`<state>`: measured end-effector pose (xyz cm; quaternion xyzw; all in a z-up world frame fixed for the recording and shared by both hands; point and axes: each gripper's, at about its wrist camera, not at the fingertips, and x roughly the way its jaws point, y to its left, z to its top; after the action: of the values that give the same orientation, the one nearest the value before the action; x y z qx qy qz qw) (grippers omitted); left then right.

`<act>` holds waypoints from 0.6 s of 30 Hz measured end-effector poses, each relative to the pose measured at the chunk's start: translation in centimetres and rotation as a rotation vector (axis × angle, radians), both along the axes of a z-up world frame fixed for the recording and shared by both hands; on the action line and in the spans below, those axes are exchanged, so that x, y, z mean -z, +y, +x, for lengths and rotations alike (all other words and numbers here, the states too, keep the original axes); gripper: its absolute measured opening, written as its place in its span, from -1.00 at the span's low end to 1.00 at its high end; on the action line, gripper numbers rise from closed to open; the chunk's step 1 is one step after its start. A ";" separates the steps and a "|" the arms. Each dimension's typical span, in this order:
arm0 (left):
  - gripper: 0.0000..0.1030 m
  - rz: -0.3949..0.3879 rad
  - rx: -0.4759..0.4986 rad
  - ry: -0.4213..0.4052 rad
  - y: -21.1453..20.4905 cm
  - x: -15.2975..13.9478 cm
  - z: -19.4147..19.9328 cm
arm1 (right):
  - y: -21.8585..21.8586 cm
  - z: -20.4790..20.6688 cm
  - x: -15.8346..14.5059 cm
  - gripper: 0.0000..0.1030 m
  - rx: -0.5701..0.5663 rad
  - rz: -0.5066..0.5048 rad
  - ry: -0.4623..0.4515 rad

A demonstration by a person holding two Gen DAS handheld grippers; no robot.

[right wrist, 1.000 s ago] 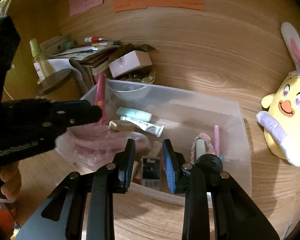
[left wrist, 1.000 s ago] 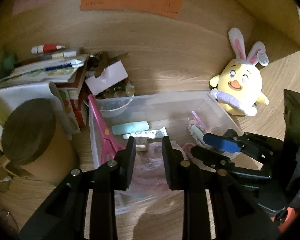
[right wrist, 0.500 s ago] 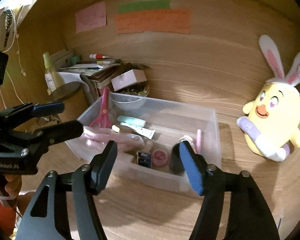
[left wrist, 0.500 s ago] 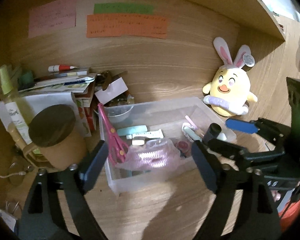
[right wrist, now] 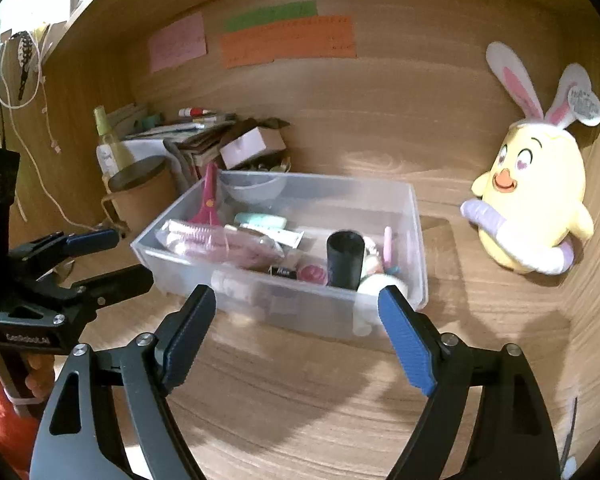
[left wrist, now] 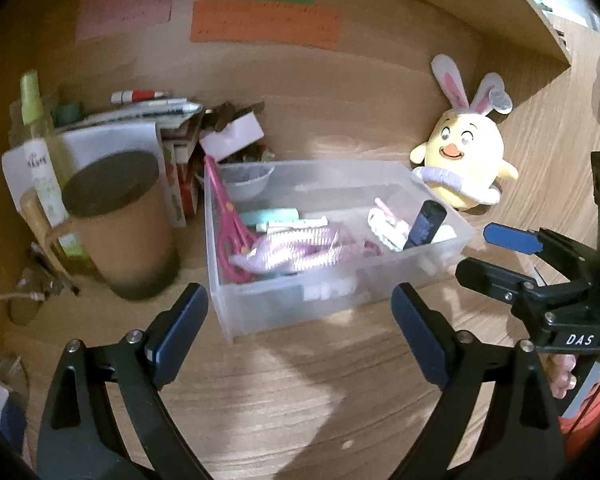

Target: Organize objects

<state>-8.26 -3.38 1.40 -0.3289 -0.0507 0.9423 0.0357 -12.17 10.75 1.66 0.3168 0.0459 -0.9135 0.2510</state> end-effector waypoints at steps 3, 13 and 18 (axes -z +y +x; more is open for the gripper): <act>0.82 0.007 -0.009 -0.009 -0.1 0.5 0.2 | 0.0 0.3 0.3 0.58 -0.002 0.003 -0.004; 0.82 -0.003 -0.007 0.000 0.5 0.5 0.7 | 0.4 0.7 0.6 0.58 0.003 -0.003 -0.014; 0.82 -0.007 -0.008 0.008 0.6 0.4 0.8 | 0.5 0.6 0.8 0.58 0.006 -0.006 -0.021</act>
<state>-7.41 -2.79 0.99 -0.3249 -0.0483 0.9440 0.0310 -11.54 11.27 0.84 0.3259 0.0393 -0.9110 0.2497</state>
